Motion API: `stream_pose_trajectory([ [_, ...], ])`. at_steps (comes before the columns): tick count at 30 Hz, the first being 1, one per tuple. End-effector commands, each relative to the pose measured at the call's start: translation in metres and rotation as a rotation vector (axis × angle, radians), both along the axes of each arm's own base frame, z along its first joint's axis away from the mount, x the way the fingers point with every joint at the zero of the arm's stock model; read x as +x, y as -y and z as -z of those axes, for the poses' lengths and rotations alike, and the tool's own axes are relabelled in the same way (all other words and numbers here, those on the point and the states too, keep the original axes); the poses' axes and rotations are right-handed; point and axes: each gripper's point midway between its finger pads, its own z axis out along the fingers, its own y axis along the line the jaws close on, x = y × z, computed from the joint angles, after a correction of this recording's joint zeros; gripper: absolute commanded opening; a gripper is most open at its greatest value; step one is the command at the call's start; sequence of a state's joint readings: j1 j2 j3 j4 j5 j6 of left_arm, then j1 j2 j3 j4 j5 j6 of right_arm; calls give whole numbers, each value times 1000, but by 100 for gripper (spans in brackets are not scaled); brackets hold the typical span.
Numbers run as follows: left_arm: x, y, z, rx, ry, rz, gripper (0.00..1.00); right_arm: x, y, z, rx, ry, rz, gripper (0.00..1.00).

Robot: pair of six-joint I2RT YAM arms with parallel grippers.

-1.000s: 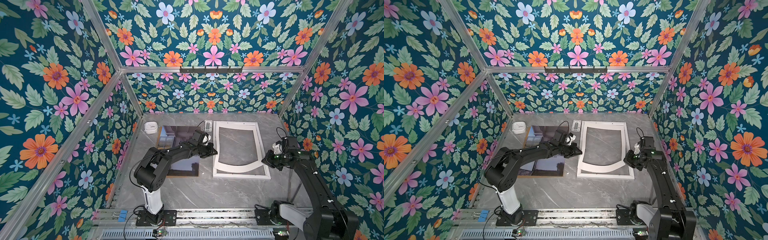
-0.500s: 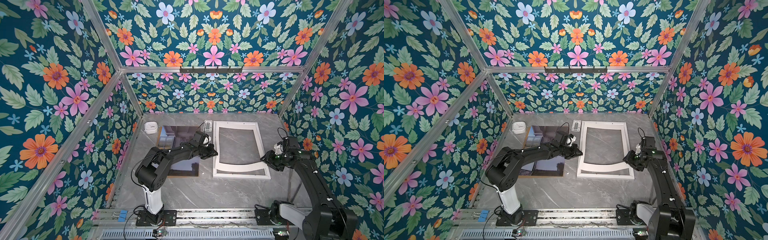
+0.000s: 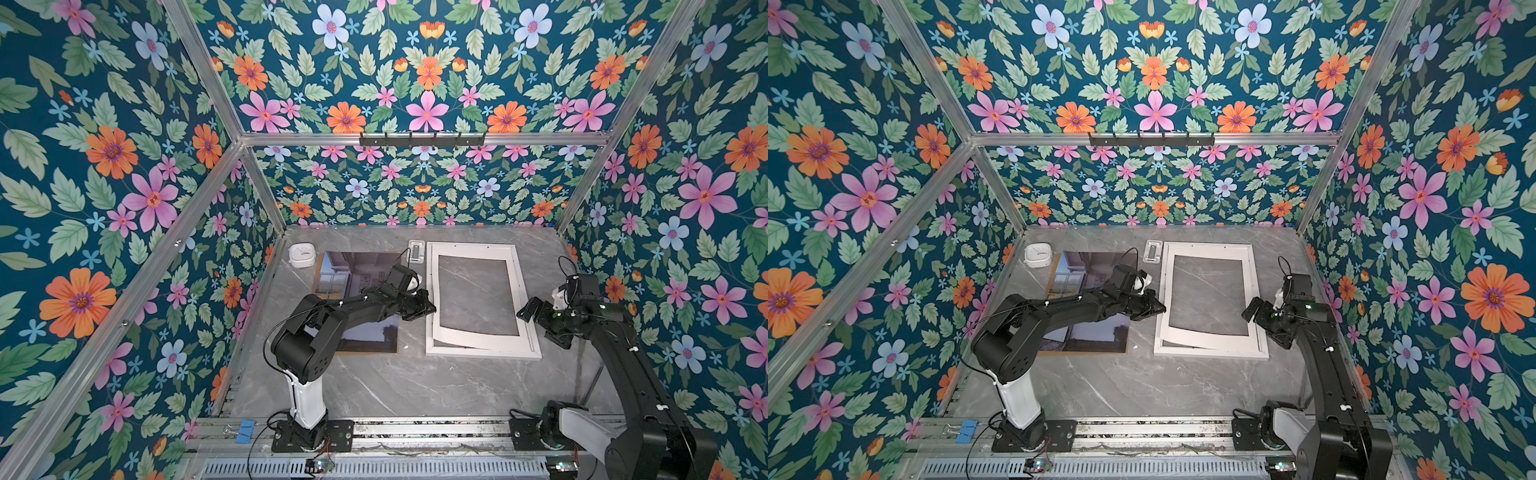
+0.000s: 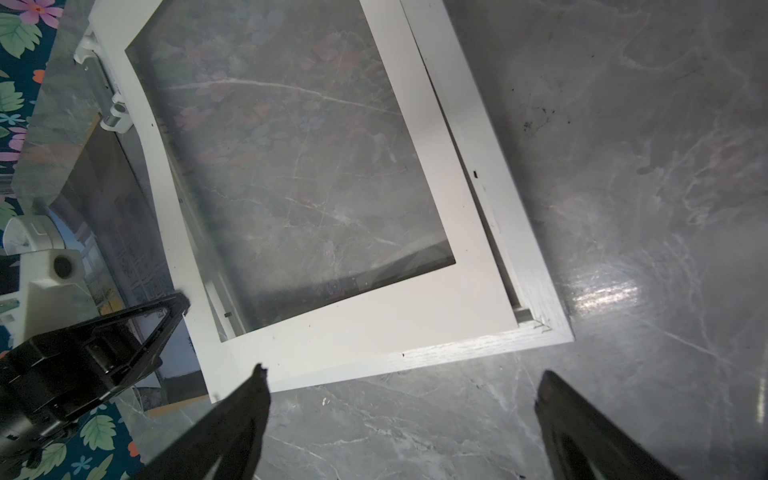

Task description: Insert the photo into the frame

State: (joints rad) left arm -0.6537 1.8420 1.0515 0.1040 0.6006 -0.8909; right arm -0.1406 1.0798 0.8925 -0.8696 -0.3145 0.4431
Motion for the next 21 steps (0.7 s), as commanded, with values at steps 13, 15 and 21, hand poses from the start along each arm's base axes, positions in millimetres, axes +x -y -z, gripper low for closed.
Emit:
stream_pose_trajectory([
  [13,6,11,-4,-35,36,-33,0,-1,-31,11,184,-9,-74,99],
  [15,5,12,-2,-32,32,-27,3,-2,-34,14,202,-13,-79,99],
  [21,0,6,5,27,19,-9,34,0,-38,12,223,9,-92,99],
])
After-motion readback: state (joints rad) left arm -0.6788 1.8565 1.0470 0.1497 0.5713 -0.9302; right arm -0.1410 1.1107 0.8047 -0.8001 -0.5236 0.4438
